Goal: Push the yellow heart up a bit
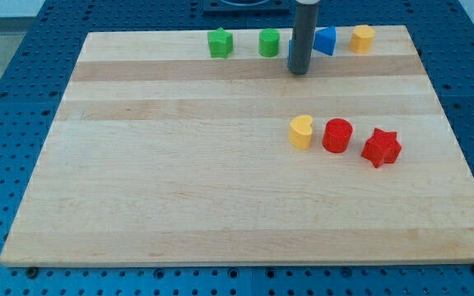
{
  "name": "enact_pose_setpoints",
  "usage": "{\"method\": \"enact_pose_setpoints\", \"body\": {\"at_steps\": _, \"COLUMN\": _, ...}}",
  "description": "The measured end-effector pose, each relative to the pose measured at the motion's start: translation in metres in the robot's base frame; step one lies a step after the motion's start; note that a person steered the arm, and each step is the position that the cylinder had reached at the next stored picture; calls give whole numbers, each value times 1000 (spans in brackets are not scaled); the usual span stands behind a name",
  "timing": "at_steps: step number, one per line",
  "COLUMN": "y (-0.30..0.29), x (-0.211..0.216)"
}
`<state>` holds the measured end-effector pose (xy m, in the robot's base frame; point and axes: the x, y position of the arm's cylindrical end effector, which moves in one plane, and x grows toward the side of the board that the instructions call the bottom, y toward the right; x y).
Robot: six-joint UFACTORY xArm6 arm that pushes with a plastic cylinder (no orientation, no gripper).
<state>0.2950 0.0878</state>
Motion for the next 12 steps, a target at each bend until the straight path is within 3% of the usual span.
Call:
{"method": "enact_pose_setpoints", "body": {"at_steps": 1, "y": 0, "x": -19}}
{"method": "enact_pose_setpoints", "body": {"at_steps": 3, "y": -1, "x": -4}}
{"method": "enact_pose_setpoints", "body": {"at_steps": 6, "y": -98, "x": 199}}
{"method": "enact_pose_setpoints", "body": {"at_steps": 7, "y": -86, "x": 227}}
{"method": "enact_pose_setpoints", "body": {"at_steps": 10, "y": -35, "x": 168}}
{"method": "enact_pose_setpoints", "body": {"at_steps": 12, "y": -16, "x": 159}}
